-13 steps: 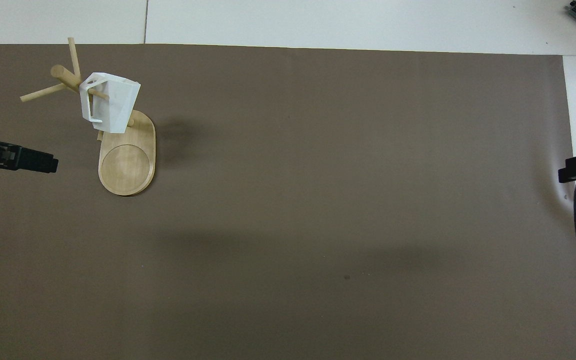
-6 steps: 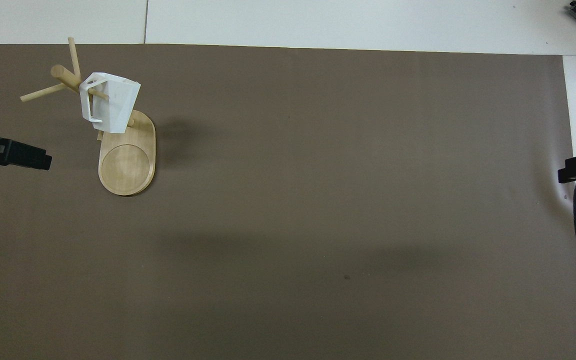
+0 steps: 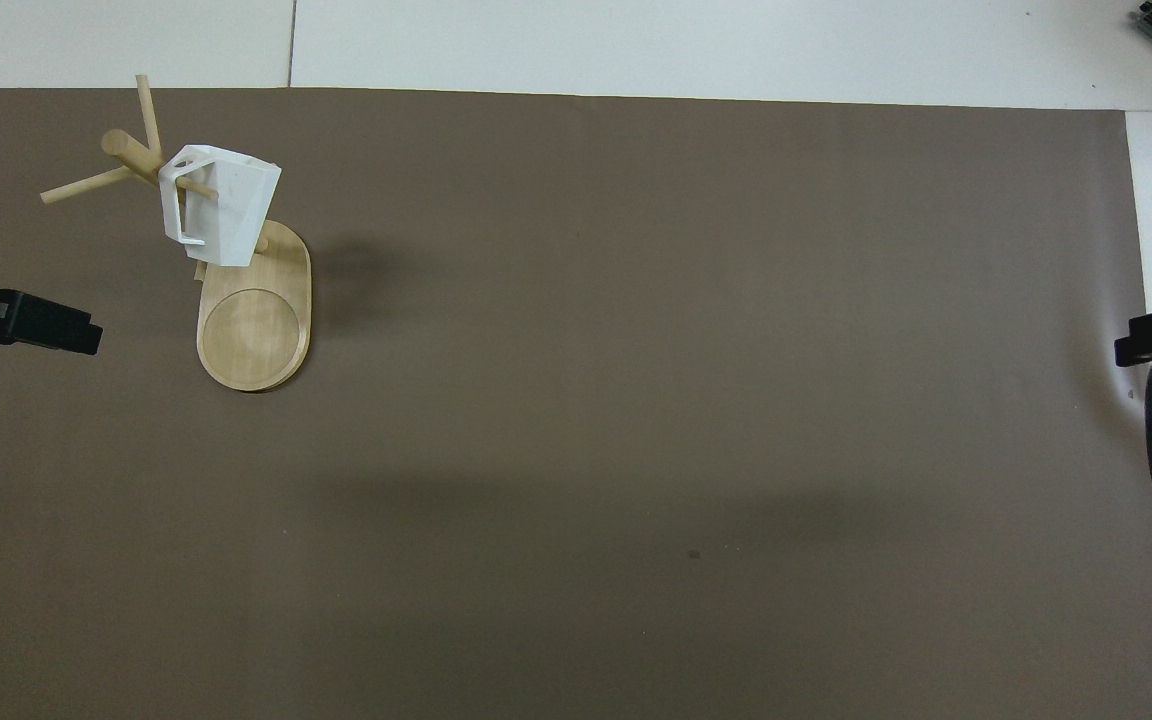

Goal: Hang cup on rack

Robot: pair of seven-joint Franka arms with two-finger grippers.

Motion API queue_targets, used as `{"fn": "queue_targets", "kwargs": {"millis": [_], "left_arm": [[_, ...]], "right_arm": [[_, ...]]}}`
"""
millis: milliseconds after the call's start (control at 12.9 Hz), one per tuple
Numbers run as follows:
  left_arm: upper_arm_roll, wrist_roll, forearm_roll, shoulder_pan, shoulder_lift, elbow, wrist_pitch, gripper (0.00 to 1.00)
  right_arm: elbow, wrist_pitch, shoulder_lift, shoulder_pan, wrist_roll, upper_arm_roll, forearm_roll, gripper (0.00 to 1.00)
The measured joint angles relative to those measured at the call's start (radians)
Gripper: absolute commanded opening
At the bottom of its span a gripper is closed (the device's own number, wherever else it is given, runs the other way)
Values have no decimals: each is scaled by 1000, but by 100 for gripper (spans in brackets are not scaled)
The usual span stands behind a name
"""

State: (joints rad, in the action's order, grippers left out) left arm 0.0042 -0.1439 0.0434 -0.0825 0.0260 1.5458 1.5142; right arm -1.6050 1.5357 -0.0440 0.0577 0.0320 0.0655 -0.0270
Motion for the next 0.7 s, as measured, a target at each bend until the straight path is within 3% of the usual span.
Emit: {"fn": "queue_targets", "kwargs": {"millis": [700], "left_arm": [[5, 77, -22, 12, 3, 0, 0, 100]], "right_arm": [[0, 0, 0, 0, 0, -1, 0, 100]]}}
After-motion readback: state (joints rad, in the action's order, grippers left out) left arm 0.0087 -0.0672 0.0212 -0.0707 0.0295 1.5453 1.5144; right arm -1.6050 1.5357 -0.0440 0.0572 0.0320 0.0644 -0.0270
